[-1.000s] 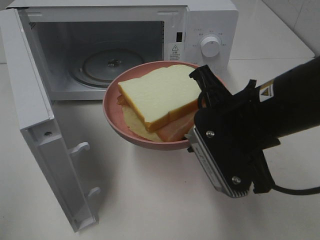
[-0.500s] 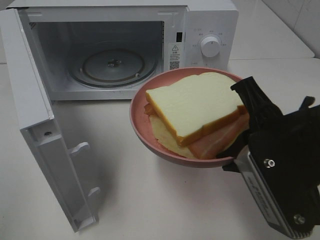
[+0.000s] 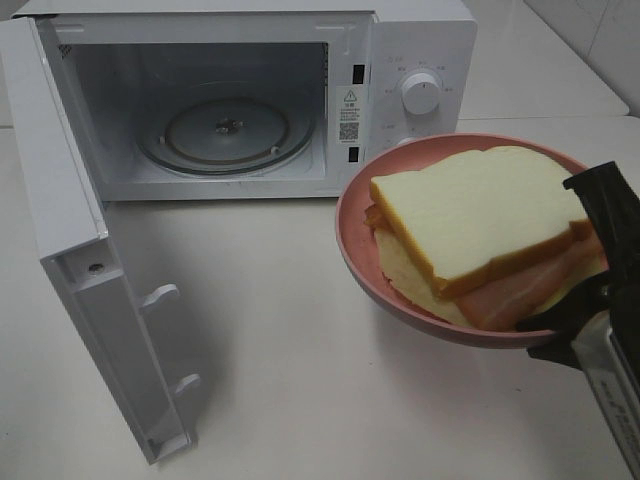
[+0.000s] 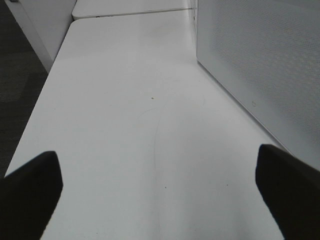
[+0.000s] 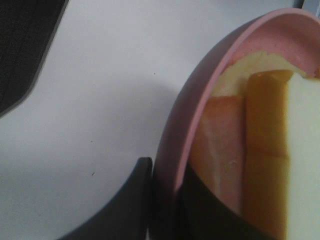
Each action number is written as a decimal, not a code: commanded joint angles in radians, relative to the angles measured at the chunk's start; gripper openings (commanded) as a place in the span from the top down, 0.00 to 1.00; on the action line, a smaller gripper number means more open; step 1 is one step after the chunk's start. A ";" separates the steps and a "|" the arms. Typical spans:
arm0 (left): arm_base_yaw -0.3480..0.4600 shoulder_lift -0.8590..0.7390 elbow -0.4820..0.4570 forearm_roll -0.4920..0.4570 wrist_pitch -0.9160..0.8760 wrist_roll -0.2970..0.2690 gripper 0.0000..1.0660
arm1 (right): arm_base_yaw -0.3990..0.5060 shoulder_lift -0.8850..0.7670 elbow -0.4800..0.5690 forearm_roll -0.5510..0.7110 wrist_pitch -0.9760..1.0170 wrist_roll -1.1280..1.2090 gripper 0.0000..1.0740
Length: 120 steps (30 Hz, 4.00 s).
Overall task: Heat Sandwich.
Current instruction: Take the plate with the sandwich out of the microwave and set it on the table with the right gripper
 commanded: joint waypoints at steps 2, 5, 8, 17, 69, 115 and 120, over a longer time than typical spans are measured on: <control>-0.001 -0.016 0.003 -0.004 -0.015 -0.002 0.08 | -0.001 -0.034 -0.002 -0.041 0.016 0.044 1.00; -0.001 -0.016 0.003 -0.004 -0.015 -0.002 0.08 | -0.001 -0.045 -0.002 -0.096 0.047 0.122 1.00; -0.001 -0.016 0.003 -0.004 -0.015 -0.002 0.08 | -0.001 -0.045 -0.002 -0.138 0.064 0.183 1.00; -0.001 -0.016 0.003 -0.004 -0.015 -0.002 0.08 | -0.001 -0.042 -0.002 -0.265 0.068 0.408 1.00; -0.001 -0.016 0.003 -0.004 -0.015 -0.002 0.08 | -0.001 0.155 -0.002 -0.757 0.430 1.865 1.00; -0.001 -0.016 0.003 -0.004 -0.015 -0.002 0.08 | -0.001 0.740 -0.002 -1.080 0.281 2.611 1.00; -0.001 -0.016 0.003 -0.004 -0.015 -0.002 0.08 | -0.001 0.797 -0.002 -1.127 0.265 2.669 1.00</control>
